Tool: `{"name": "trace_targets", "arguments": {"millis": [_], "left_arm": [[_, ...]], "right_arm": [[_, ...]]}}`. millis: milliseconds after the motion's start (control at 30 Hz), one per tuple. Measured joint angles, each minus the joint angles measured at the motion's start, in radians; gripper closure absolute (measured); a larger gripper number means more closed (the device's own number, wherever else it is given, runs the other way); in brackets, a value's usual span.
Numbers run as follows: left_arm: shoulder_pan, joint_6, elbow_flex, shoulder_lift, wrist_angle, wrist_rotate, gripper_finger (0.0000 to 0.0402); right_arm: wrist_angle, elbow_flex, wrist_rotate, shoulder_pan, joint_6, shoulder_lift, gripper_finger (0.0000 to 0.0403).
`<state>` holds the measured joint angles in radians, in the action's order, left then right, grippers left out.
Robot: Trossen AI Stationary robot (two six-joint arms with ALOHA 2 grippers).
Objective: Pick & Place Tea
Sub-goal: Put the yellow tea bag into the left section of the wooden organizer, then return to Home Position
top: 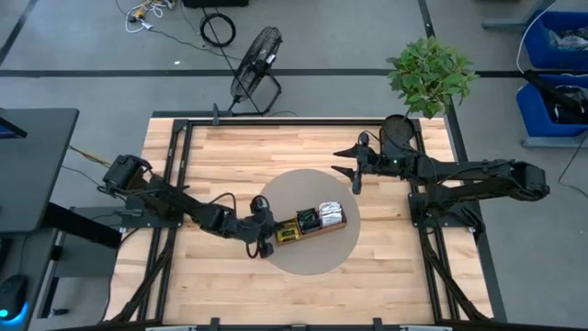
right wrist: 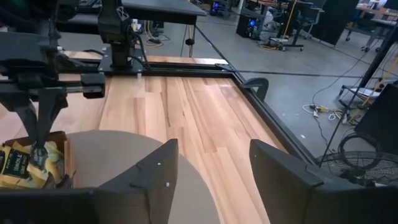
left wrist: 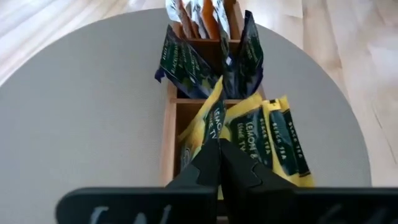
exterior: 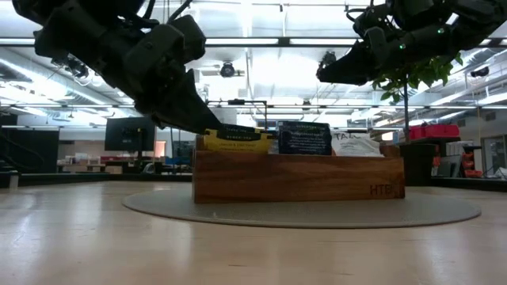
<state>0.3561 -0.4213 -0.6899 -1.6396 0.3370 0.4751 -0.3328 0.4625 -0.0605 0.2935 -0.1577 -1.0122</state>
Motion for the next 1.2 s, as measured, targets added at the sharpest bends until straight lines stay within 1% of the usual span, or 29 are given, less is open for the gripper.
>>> {"name": "trace_targets", "arguments": {"millis": [200, 500, 633, 733, 833, 900, 1033, 1100, 1200], "left_arm": [[0.000, 0.019, 0.001, 0.000, 0.009, -0.003, 0.0356], [-0.001, 0.075, 0.001, 0.004, 0.030, -0.003, 0.0254], [-0.001, 0.148, 0.001, 0.005, 0.120, 0.008, 0.0224], [-0.001, 0.178, 0.007, 0.005, 0.178, 0.026, 0.0213], [-0.015, 0.195, 0.047, 0.005, 0.341, 0.041, 0.0209], [-0.024, 0.227, 0.086, 0.012, 0.427, 0.020, 0.0209], [-0.042, 0.219, 0.166, 0.061, 0.538, -0.008, 0.0209], [-0.052, 0.215, 0.217, 0.093, 0.620, -0.020, 0.0209], [-0.063, 0.247, 0.306, 0.157, 0.735, -0.034, 0.0209]], "right_arm": [[0.000, 0.000, 0.000, 0.000, 0.000, 0.000, 0.0195], [0.007, 0.000, -0.005, 0.000, 0.005, 0.000, 0.0195], [0.007, 0.000, -0.030, 0.000, 0.017, 0.000, 0.0195], [-0.011, 0.000, -0.063, -0.001, 0.019, 0.000, 0.0195], [-0.030, 0.000, -0.085, -0.007, 0.018, 0.000, 0.0195], [-0.044, 0.000, -0.094, -0.013, 0.018, 0.000, 0.0195], [-0.058, -0.005, -0.108, -0.038, 0.022, 0.000, 0.0196], [-0.105, -0.028, -0.134, -0.059, 0.024, 0.000, 0.0201], [-0.247, -0.097, -0.159, -0.090, 0.047, 0.000, 0.0216]]}}
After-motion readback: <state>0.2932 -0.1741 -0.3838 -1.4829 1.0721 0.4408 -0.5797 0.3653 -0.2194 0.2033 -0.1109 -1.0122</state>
